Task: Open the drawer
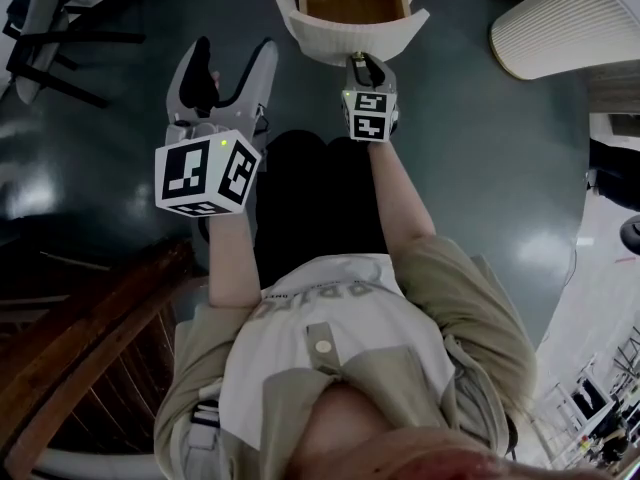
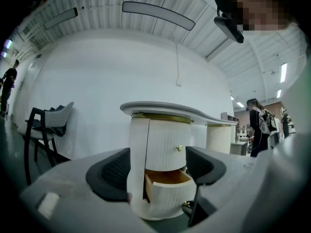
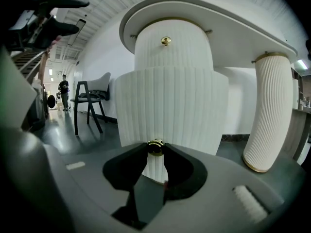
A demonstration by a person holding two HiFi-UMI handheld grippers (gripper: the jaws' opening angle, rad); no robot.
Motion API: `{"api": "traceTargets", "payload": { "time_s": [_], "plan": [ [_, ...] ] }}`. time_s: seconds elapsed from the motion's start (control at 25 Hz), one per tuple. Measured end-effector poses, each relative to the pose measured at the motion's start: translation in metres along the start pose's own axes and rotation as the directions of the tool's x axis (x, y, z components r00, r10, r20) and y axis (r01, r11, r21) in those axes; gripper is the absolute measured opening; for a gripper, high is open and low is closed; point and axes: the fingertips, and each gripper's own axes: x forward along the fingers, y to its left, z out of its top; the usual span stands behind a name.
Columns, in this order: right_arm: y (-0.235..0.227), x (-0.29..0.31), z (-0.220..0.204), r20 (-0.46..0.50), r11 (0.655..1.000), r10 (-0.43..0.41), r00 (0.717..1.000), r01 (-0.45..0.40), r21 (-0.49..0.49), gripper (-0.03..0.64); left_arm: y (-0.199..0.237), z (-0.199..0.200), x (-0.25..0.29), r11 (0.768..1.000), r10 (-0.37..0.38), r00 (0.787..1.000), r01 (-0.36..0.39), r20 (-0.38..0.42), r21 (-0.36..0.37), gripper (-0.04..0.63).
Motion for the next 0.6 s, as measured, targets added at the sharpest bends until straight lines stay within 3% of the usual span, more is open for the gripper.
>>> {"api": "traceTargets", "payload": {
  "time_s": [0.6],
  "plan": [
    [0.007,-0.025,-0.013,-0.001,1.000,0.018,1.000,-0.018,0.007,0.110,0.002,0.001,-0.011,1.000,0.018,1.000,-0.018,0.010,0.000,0.359]
  ]
}}
